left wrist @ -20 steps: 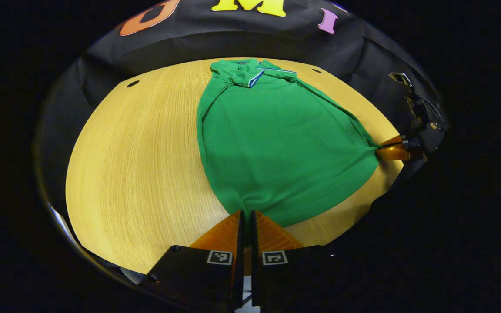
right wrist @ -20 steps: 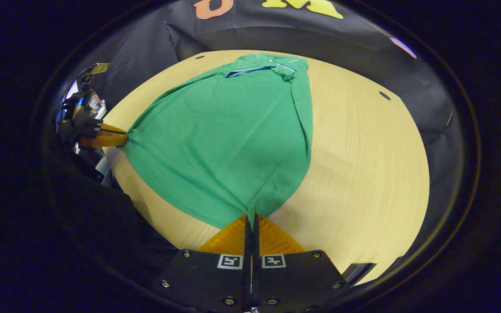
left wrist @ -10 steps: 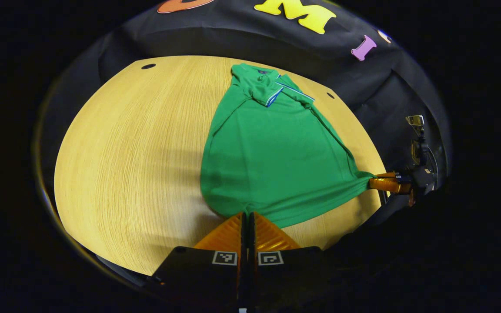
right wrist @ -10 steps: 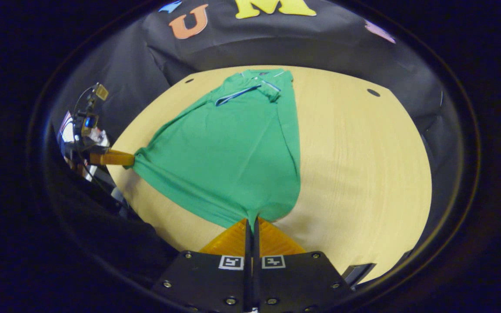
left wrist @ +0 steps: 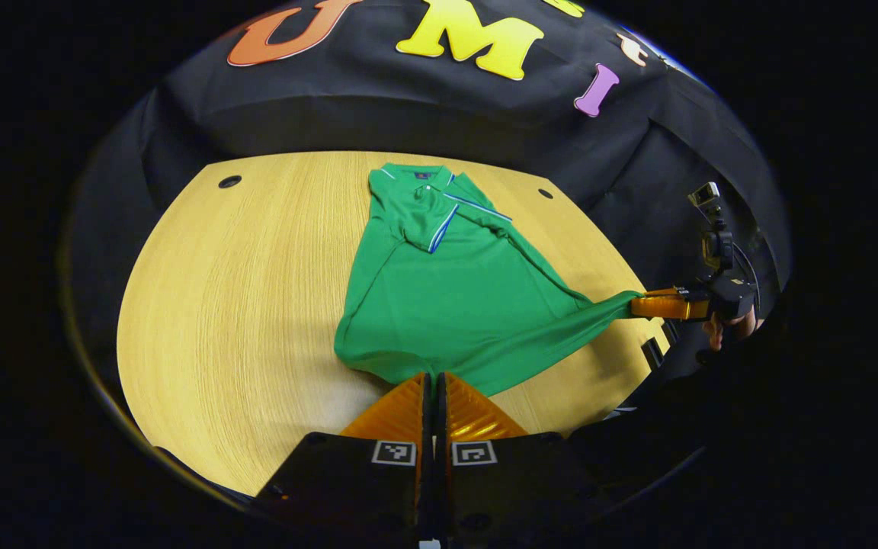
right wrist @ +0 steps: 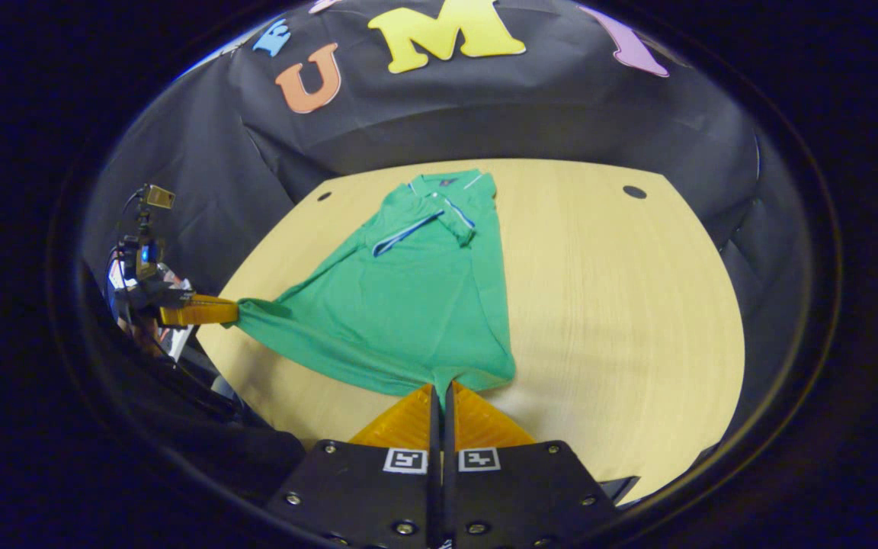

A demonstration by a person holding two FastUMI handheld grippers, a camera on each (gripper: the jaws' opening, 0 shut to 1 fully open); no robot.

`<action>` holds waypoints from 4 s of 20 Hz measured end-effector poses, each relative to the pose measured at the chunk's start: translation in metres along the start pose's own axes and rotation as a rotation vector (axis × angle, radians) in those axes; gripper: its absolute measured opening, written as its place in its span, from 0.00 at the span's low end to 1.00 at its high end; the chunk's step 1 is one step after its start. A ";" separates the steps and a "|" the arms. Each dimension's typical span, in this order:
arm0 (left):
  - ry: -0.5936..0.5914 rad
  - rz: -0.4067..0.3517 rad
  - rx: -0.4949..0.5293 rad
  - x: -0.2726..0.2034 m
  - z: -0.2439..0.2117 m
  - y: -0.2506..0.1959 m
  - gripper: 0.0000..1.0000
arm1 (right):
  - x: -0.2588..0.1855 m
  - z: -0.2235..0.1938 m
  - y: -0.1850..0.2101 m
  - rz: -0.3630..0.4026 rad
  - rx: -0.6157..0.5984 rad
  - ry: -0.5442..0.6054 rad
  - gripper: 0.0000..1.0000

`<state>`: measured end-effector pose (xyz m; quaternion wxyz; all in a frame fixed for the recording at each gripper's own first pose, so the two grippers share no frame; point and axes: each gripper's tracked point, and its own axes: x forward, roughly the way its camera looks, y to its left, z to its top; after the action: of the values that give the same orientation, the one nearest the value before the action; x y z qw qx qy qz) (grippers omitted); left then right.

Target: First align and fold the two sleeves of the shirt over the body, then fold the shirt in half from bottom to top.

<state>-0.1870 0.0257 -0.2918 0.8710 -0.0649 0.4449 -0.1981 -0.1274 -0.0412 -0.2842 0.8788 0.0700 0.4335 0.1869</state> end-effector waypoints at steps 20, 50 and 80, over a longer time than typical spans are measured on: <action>-0.331 0.047 0.110 0.006 0.201 0.022 0.03 | 0.005 0.198 -0.005 -0.072 -0.094 -0.305 0.00; -0.405 0.366 0.270 0.238 0.348 0.150 0.43 | 0.256 0.342 -0.093 -0.293 -0.085 -0.314 0.39; -0.885 0.462 0.070 -0.131 0.325 -0.026 0.99 | -0.119 0.305 0.092 -0.320 -0.147 -0.847 0.89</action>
<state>-0.0029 0.0342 0.0076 0.9990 -0.0134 0.0286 0.0318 0.0227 0.0092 0.0172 0.9990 0.0100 0.0272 0.0340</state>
